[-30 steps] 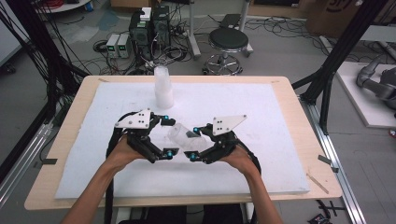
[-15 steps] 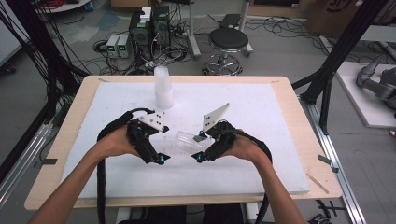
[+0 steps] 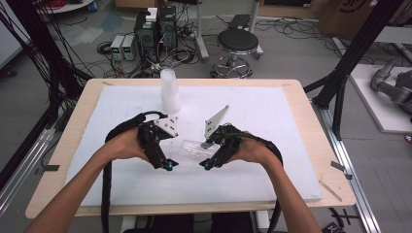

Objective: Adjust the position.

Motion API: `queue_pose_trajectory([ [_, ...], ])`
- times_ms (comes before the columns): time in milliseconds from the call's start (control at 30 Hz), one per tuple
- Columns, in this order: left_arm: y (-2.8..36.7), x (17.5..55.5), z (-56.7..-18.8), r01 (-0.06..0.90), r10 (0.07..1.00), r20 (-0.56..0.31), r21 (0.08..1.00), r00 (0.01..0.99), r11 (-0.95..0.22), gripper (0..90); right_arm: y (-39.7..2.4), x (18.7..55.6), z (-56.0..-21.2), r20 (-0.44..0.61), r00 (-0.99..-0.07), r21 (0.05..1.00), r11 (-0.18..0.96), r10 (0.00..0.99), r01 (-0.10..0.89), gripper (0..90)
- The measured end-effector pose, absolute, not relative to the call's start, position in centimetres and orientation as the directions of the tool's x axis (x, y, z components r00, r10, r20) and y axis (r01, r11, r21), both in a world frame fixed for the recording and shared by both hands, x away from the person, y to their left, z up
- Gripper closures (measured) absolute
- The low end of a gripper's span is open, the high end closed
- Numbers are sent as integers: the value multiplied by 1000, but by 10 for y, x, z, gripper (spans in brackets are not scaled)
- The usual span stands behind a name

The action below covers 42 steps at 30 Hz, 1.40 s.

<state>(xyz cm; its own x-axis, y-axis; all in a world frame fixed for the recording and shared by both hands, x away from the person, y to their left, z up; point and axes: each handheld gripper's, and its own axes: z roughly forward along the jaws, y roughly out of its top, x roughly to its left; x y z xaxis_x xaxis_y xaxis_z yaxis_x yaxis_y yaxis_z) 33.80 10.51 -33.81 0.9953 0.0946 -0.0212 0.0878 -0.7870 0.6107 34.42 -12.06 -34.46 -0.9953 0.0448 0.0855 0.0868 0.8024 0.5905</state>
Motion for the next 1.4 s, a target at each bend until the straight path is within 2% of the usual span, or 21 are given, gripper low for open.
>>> queue_pose_trajectory([
  [100, 96, 340, -343, 89, 84, -38, 620, 996, -779, 30, -119, 344, -345, 79, -996, 592, 803, 34, 74, 334],
  [200, 90, 341, -345, 79, 55, -57, 627, 997, -775, 140, -119, 343, -346, 87, -996, 585, 807, 35, 79, 334],
  [433, 87, 344, -345, 85, 50, -73, 631, 996, -771, 157, -120, 343, -345, 85, -996, 583, 809, 32, 76, 335],
  [633, 86, 345, -346, 82, 36, -85, 632, 996, -771, 263, -118, 343, -346, 80, -997, 581, 811, 22, 64, 335],
  [767, 84, 345, -346, 70, 12, -96, 632, 995, -772, 402, -118, 343, -346, 80, -997, 580, 812, 22, 65, 338],
  [1033, 84, 345, -346, 70, 18, -88, 631, 996, -773, 418, -118, 343, -347, 80, -997, 577, 814, 23, 65, 338],
  [1100, 85, 345, -345, 66, 19, -81, 628, 997, -776, 419, -117, 343, -347, 76, -997, 576, 815, 23, 63, 305],
  [1133, 85, 345, -345, 71, 23, -83, 628, 996, -775, 419, -116, 343, -347, 68, -997, 574, 817, 28, 62, 242],
  [1167, 85, 345, -345, 72, 22, -87, 630, 996, -774, 419, -115, 343, -348, 35, -998, 579, 813, 52, 63, 120],
  [1200, 86, 345, -345, 69, 20, -85, 629, 996, -774, 419, -115, 343, -348, 19, -997, 582, 811, 71, 69, 120],
  [1400, 88, 344, -344, 69, 24, -79, 639, 997, -766, 419, -117, 343, -344, 15, -999, 620, 783, 41, 41, 120],
])
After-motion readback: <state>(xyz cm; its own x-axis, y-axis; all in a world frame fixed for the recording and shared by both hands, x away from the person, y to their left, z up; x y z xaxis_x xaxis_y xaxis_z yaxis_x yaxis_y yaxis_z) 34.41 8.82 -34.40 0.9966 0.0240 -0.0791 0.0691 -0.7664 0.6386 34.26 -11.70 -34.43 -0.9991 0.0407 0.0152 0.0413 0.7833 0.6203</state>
